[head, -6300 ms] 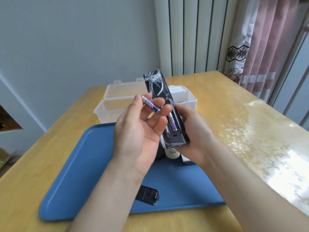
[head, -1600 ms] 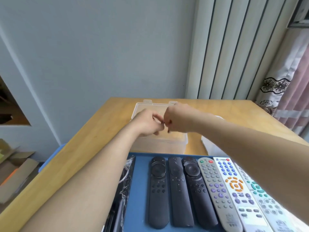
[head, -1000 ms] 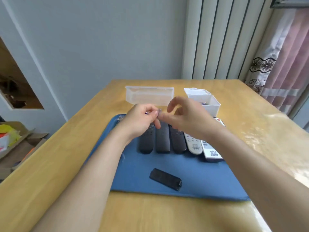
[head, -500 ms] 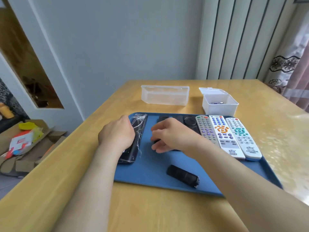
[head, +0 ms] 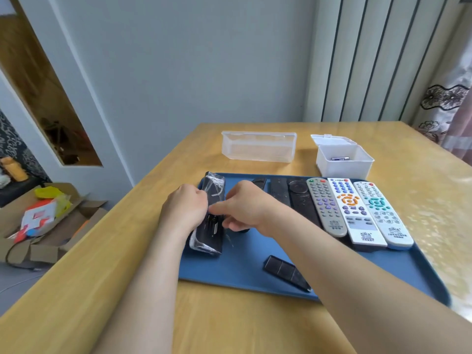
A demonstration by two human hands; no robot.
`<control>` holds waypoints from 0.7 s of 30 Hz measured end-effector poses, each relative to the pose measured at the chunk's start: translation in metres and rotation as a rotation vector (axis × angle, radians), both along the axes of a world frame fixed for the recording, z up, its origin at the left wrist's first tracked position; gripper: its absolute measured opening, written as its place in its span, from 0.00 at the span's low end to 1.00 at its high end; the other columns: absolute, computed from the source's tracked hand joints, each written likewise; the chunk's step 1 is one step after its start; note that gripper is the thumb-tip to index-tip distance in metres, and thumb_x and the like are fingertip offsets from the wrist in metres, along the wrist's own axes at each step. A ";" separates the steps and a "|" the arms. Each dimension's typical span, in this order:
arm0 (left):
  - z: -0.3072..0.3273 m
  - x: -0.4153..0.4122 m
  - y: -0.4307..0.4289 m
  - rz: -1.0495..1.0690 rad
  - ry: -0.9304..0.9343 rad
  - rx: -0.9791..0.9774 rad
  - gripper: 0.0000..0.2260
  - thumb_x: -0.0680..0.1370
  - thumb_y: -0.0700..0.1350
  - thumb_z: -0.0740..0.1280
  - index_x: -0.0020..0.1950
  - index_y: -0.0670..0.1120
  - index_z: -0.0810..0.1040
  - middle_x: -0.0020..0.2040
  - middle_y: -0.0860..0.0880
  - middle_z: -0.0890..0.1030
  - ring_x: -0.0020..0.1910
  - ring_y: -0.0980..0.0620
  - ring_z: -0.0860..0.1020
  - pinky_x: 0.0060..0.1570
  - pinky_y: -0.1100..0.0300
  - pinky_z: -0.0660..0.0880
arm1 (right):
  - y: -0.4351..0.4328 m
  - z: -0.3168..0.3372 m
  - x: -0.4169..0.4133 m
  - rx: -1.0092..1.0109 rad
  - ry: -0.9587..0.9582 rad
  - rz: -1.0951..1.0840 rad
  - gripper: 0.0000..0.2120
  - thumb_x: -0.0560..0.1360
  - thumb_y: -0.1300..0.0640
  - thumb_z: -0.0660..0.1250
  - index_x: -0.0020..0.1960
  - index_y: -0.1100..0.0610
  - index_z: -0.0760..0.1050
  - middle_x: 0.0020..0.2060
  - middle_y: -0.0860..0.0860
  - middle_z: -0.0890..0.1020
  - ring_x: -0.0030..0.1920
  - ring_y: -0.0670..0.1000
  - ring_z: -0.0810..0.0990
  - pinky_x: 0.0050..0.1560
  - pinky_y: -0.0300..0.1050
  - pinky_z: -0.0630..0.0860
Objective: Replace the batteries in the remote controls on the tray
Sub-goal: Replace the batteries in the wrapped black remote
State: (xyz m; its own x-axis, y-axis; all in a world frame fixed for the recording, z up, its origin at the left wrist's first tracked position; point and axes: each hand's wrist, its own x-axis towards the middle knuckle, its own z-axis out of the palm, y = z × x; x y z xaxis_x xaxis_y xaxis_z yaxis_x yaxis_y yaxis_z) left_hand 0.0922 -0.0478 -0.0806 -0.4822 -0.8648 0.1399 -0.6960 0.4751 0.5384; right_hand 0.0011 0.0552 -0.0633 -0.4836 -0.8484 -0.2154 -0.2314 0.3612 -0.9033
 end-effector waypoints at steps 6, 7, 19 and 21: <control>-0.002 0.004 -0.006 -0.061 0.287 0.102 0.13 0.75 0.53 0.65 0.36 0.46 0.77 0.34 0.45 0.76 0.34 0.44 0.72 0.39 0.54 0.71 | 0.005 0.003 0.002 -0.039 -0.091 -0.031 0.07 0.76 0.59 0.67 0.49 0.64 0.76 0.32 0.56 0.76 0.24 0.49 0.77 0.29 0.39 0.74; 0.001 0.003 -0.005 -0.049 0.395 0.130 0.15 0.75 0.54 0.66 0.37 0.44 0.80 0.36 0.43 0.80 0.36 0.41 0.76 0.41 0.52 0.74 | 0.008 0.005 -0.001 -0.093 -0.152 -0.077 0.12 0.78 0.57 0.66 0.55 0.64 0.76 0.34 0.56 0.77 0.23 0.48 0.75 0.27 0.38 0.73; 0.040 -0.070 0.077 -0.386 0.776 0.278 0.08 0.83 0.45 0.58 0.48 0.48 0.75 0.39 0.52 0.83 0.25 0.55 0.70 0.31 0.60 0.69 | 0.104 0.032 -0.038 -0.556 -0.635 -0.266 0.16 0.82 0.48 0.58 0.58 0.59 0.76 0.43 0.59 0.86 0.30 0.58 0.81 0.33 0.51 0.80; 0.037 -0.072 0.085 -0.452 0.755 0.343 0.07 0.83 0.45 0.59 0.47 0.47 0.73 0.43 0.50 0.85 0.26 0.53 0.68 0.32 0.61 0.69 | 0.118 0.028 -0.050 -0.605 -0.641 -0.342 0.19 0.82 0.46 0.57 0.57 0.61 0.77 0.45 0.61 0.86 0.30 0.58 0.80 0.32 0.49 0.79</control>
